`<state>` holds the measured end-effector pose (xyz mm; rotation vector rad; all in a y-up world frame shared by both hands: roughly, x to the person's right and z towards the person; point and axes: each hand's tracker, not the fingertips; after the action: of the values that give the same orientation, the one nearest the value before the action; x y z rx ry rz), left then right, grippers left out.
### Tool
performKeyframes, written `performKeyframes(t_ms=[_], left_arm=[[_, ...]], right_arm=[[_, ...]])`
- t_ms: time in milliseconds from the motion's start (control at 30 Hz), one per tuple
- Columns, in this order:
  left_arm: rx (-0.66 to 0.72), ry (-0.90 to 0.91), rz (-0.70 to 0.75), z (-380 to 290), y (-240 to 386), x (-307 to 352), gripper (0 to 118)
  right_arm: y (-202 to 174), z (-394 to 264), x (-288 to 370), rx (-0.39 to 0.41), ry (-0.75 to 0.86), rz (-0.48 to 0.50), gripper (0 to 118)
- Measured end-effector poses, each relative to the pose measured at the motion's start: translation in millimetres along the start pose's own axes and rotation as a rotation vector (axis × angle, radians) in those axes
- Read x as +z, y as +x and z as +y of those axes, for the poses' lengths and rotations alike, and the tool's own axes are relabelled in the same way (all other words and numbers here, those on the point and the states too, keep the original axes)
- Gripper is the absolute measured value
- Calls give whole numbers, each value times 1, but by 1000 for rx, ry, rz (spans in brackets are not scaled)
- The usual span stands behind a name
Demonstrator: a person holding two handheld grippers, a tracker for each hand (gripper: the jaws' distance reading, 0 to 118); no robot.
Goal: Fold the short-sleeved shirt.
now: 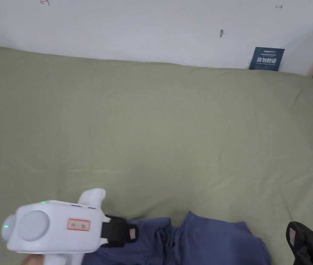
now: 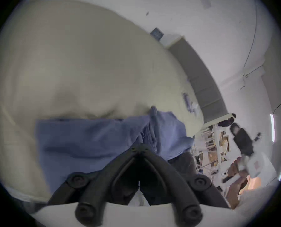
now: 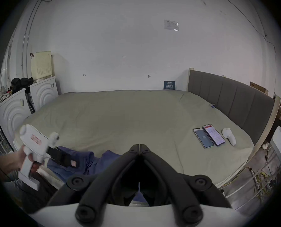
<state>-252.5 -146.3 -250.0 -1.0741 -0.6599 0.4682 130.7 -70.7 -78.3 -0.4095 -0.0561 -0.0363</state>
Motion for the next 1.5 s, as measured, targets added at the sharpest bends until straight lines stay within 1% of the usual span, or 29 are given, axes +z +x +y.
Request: performKeyframes(t_ms=[67,133,200,233,267,300,333,367,400,467,500,567,600,633,667,700,733,767,800,833,867,967,1033,1133,1233,1300,1333,1433,1500], left_arm=[[28,50,14,2,-13,38,0],[45,69,87,3,-35,64,0],[71,69,181,2,-59,73,0],[95,44,198,1,-71,75,0],[103,21,164,-1,-76,71,3],[117,-5,121,-3,-82,67,30],[121,-11,91,-5,-85,62,71],[132,-33,56,-6,-87,52,107],[143,-41,63,-8,-90,43,117],[152,-34,4,-9,-94,29,117],[163,-68,-45,-8,-98,20,117],[215,-100,-110,-7,-103,2,117],[206,-89,-148,-7,-104,-6,117],[190,-76,-143,-6,-101,-9,117],[205,-82,-184,-2,-111,-14,115],[232,-86,-199,1,-113,-17,108],[235,-74,-175,2,-113,-17,88],[239,-80,-139,3,-115,-20,40],[223,-68,-95,-3,-108,-19,14],[228,-102,-118,-3,-108,-21,14],[234,-89,-139,-4,-108,-14,14],[255,13,-71,1,-114,10,14],[307,63,-57,-1,-118,38,14],[307,154,66,-7,-110,90,14],[316,204,193,-13,-103,140,14],[301,227,330,-11,-90,161,14],[271,224,378,-9,-83,166,14],[167,196,443,0,-48,159,14],[103,179,438,4,-18,145,14]], right_arm=[[-5,2,-2,-1,2,22,0],[-12,3,-3,8,6,35,0],[-18,3,-4,11,8,46,0],[-20,3,-4,10,8,53,0],[-22,3,-4,10,7,57,0],[-24,3,-4,12,7,61,0],[-26,3,-4,15,5,61,0],[-27,3,-4,19,2,61,0],[-28,3,-4,23,-3,61,0],[-27,2,-4,30,-9,60,0],[-27,2,-4,34,-12,56,0],[-27,2,-4,39,-19,50,0],[-26,1,-4,41,-22,47,0],[-25,1,-4,43,-24,42,0],[-25,1,-4,43,-28,40,0],[-24,1,-5,42,-30,37,0],[-23,1,-4,40,-31,34,0],[-23,1,-4,38,-32,34,0],[-22,1,-4,36,-33,34,0],[-22,1,-3,34,-31,33,0],[-22,2,-2,34,-30,35,0],[-22,5,0,42,-18,38,0],[-22,7,0,46,-10,46,0],[-22,11,-3,49,6,59,0],[-24,13,-6,50,16,83,0],[-27,14,-7,51,24,100,0],[-28,14,-7,50,24,109,0],[-33,14,-5,50,32,124,0],[-34,13,-2,46,34,133,0]])
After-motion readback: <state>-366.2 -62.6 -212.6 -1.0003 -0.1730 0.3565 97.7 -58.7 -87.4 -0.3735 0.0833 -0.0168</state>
